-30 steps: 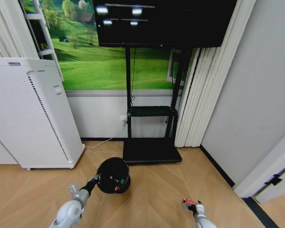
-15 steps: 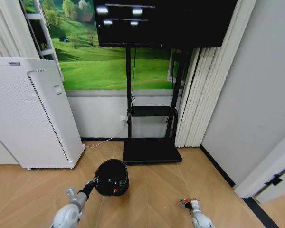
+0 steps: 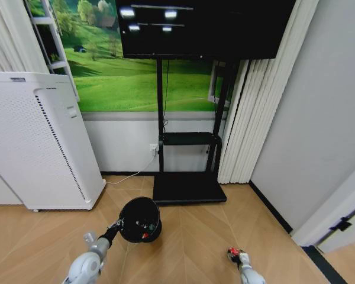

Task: Pick up the trash bin and place the garbage on the floor into it.

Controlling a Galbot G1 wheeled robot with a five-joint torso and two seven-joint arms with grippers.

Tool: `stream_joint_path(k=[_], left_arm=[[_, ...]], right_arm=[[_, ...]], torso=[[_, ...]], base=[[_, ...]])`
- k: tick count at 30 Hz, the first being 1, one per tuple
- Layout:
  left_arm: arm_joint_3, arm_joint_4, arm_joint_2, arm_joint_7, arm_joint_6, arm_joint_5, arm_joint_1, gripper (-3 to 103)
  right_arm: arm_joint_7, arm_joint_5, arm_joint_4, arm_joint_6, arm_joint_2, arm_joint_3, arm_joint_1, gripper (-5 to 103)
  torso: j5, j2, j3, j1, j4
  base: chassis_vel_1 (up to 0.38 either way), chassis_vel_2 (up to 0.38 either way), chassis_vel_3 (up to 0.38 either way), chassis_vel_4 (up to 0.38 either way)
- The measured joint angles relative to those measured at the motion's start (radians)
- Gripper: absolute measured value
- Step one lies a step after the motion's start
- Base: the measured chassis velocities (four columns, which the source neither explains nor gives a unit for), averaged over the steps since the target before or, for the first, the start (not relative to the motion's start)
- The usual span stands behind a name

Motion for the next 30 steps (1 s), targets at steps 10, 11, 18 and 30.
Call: stream_joint_path(k=[10,11,18,30], left_arm=[[0.0,0.0,-0.001,0.0,0.0,-0.002,-0.001,6],[0.0,0.0,-0.001,0.0,0.0,-0.002,-0.001,6],[0.007,-0.002,-0.002,0.0,0.0,-0.001,-0.002,6],[0.051,-0.006,0.013,-0.006,0.0,0.0,-0.039,6]], right_arm=[[0.007,0.002,0.003,0.008,0.0,0.011,-0.011,34],[0.009,0.003,0.008,0.01,-0.001,0.014,-0.016,30],[0.022,0.036,0.051,0.011,-0.006,0.027,-0.049,28],[0.065,0.214,0.416,-0.058,-0.082,0.103,-0.225,21]], torso=[[-0.0006,0.0,0.0,0.0,-0.0001],[-0.0005,0.0,0.0,0.0,-0.0003],[0.0006,0.0,0.0,0.0,0.0],[0.0007,0.0,0.0,0.0,0.0002]], base=[[0.0,0.0,0.0,0.0],[0.0,0.0,0.0,0.0],[0.0,0.0,0.0,0.0],[0.0,0.0,0.0,0.0]])
